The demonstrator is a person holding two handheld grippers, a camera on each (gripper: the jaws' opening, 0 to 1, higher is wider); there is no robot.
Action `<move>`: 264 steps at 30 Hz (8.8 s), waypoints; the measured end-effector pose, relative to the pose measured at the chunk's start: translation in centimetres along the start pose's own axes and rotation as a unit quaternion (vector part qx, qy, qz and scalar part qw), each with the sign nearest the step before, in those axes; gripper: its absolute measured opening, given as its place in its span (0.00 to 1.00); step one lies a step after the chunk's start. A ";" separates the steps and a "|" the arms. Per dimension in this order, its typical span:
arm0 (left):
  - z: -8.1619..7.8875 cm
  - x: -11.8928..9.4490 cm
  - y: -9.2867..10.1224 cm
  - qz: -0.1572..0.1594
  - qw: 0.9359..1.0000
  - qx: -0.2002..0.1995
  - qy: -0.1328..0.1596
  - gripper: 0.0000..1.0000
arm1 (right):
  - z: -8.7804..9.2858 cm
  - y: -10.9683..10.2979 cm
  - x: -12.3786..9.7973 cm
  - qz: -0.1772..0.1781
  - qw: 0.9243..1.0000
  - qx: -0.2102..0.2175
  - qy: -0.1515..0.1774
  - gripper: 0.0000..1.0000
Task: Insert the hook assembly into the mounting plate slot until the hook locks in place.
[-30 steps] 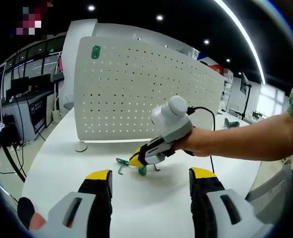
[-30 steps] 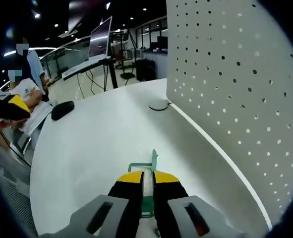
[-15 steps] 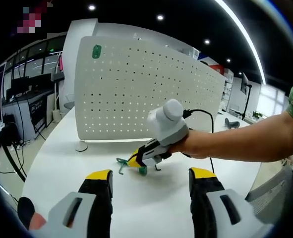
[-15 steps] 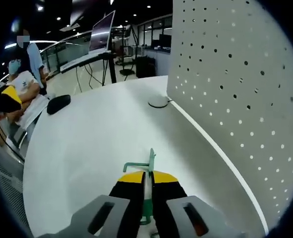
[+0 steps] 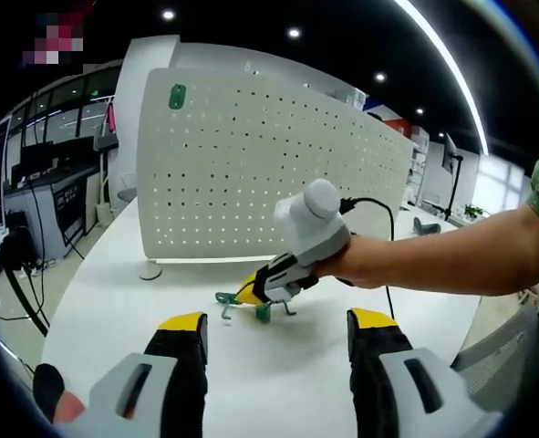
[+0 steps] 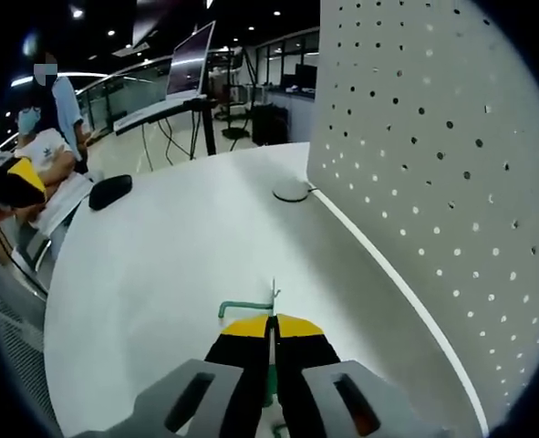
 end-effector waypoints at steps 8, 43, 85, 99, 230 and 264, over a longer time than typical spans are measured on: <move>0.0 0.0 0.0 0.000 1.000 0.001 0.000 0.63 | 0.0 0.0 -0.3 -0.002 1.000 0.008 0.001 0.00; -0.8 0.3 0.1 -0.001 1.000 0.027 0.001 0.61 | -0.9 0.8 -3.7 -0.036 0.999 0.037 0.009 0.00; -5.5 1.1 2.0 -0.015 0.976 0.200 0.080 0.48 | -3.3 -1.7 -16.3 -0.012 0.999 0.005 0.046 0.00; -5.3 2.3 1.7 -0.023 0.960 0.267 0.082 0.30 | -3.8 -2.2 -16.7 -0.025 0.999 0.000 0.037 0.00; -7.9 1.5 2.5 -0.032 0.982 0.107 0.150 0.06 | -3.7 -3.8 -19.9 -0.060 0.985 0.059 0.153 0.00; -8.0 1.2 2.6 -0.025 0.985 0.090 0.145 0.03 | -3.5 -3.7 -20.6 -0.043 0.984 0.051 0.166 0.10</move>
Point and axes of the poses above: the point that each gripper's makers call its tool centre point, and the gripper's own axes: x roughly forward along the fingers, y roughly to its right, z roughly out of its underside, the point moved 10 cm from there along -x, roughly backward along the fingers, and after that the axes turned 13 degrees about -y, right-handed, at the moved point
